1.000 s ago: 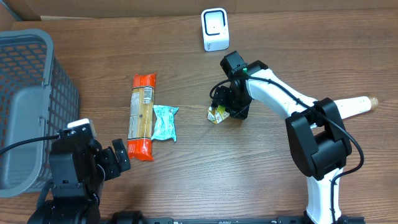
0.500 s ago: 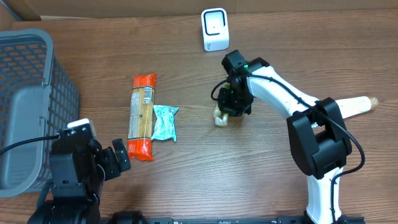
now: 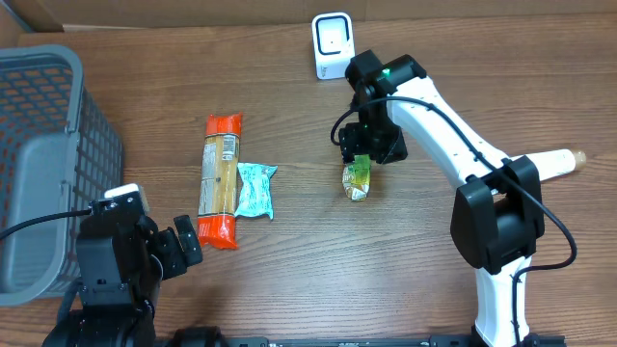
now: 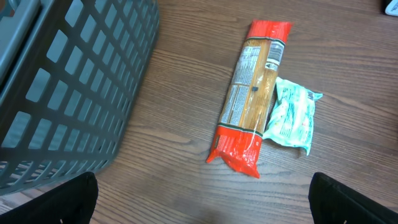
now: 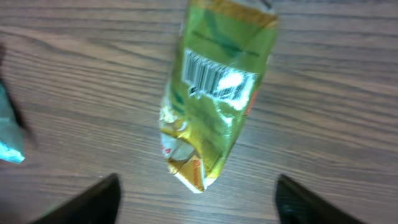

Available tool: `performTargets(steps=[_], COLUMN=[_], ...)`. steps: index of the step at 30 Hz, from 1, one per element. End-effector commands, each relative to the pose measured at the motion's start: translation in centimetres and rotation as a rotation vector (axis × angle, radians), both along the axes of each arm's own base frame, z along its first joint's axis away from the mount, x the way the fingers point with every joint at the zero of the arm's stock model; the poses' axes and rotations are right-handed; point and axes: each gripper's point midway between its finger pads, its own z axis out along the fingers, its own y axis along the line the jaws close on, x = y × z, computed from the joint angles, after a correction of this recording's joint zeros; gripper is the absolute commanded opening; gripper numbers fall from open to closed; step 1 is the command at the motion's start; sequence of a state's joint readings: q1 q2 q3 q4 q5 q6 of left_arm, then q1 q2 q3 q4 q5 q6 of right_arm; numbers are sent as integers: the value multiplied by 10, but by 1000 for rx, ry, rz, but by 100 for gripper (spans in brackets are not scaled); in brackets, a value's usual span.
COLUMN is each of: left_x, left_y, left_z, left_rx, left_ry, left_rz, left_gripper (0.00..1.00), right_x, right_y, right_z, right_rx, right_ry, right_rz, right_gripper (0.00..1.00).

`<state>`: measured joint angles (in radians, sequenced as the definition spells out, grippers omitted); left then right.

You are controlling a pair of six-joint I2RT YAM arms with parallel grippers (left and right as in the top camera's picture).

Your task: Scan the item barcode

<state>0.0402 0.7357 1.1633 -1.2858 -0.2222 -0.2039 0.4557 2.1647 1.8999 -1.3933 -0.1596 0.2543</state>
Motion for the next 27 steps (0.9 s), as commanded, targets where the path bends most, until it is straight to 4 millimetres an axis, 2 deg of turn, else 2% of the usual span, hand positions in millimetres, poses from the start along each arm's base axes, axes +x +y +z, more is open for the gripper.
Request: performTargets(steps=[1, 3, 5, 9, 13, 14, 19, 23, 26, 27], left_x=[-1, -1, -1, -1, -1, -1, -1, -1, -1, -1], left_y=[4, 4, 4, 4, 4, 4, 4, 4, 4, 4], left_z=[0, 0, 0, 0, 0, 0, 0, 0, 0, 0], left_rx=[6, 6, 6, 6, 6, 6, 6, 6, 6, 6], left_ry=[-5, -5, -5, -5, -5, -5, -5, -5, -5, -5], left_rz=[23, 23, 23, 23, 23, 23, 23, 23, 23, 23], left_gripper=[99, 100, 99, 99, 100, 99, 100, 100, 99, 100], right_x=[10, 5, 1, -17, -26, -27, -23, -15, -6, -2], right_y=[-27, -28, -21, -2, 10, 11, 12, 7, -1, -4], right_z=[-1, -9, -16, -43, -56, -58, -58, -51, -37, -27], right_rx=[0, 76, 152, 299, 356, 357, 360, 317, 258, 234], right_ry=[13, 65, 93, 158, 177, 175, 159, 123, 66, 30], right_rz=[-104, -116, -94, -89, -88, -85, -81, -94, -92, -83], right_gripper=[84, 84, 84, 82, 72, 66, 40, 30, 22, 17])
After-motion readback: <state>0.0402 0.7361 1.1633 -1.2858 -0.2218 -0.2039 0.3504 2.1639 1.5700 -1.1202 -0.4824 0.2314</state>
